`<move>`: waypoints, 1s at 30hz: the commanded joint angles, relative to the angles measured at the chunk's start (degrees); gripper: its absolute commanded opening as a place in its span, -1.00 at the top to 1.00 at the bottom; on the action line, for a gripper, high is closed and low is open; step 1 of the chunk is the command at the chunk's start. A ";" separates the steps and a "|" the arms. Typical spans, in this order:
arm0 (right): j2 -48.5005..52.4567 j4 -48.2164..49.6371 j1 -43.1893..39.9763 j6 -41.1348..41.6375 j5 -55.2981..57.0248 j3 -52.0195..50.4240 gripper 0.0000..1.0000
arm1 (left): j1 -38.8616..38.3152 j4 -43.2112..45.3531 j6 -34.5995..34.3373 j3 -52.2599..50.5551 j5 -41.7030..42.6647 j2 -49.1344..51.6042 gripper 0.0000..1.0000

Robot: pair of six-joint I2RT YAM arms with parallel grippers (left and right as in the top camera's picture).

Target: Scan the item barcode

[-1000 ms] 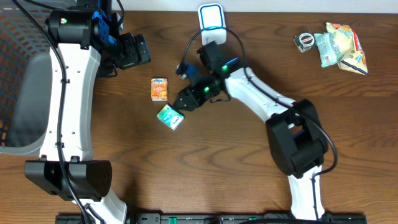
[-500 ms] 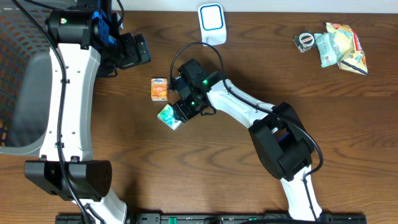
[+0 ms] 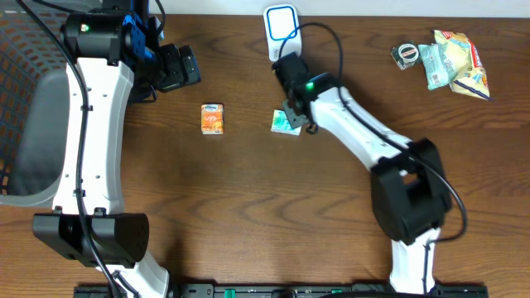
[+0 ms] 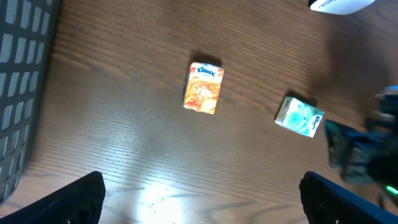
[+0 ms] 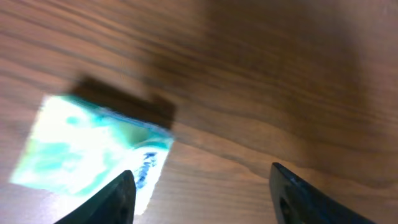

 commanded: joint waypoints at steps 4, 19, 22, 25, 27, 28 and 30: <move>-3.45 -0.13 1.33 1.90 -21.81 1.38 -0.19 | 0.35 -0.17 0.35 0.20 -0.76 0.31 -0.96; -2.54 1.16 0.68 43.52 -17.68 -8.74 -0.31 | 0.35 -0.17 0.35 0.20 -0.76 0.31 -0.96; -2.54 6.49 -0.22 46.14 -17.57 -11.58 -0.25 | 0.35 -0.17 0.35 0.20 -0.74 0.31 -0.96; -2.54 11.82 -1.31 46.71 -17.55 -13.73 -0.23 | 0.35 -0.17 0.35 0.20 -0.74 0.31 -0.96; -2.54 14.43 -2.25 47.69 -17.55 -14.67 -0.21 | 0.35 -0.17 0.35 0.20 -0.76 0.31 -0.96; -2.54 15.37 -2.73 48.35 -17.57 -14.97 -0.18 | 0.35 -0.17 0.35 0.20 -0.74 0.31 -0.96; -2.54 16.83 -3.50 49.07 -17.57 -15.19 -0.13 | 0.35 -0.17 0.35 0.20 -0.74 0.31 -0.94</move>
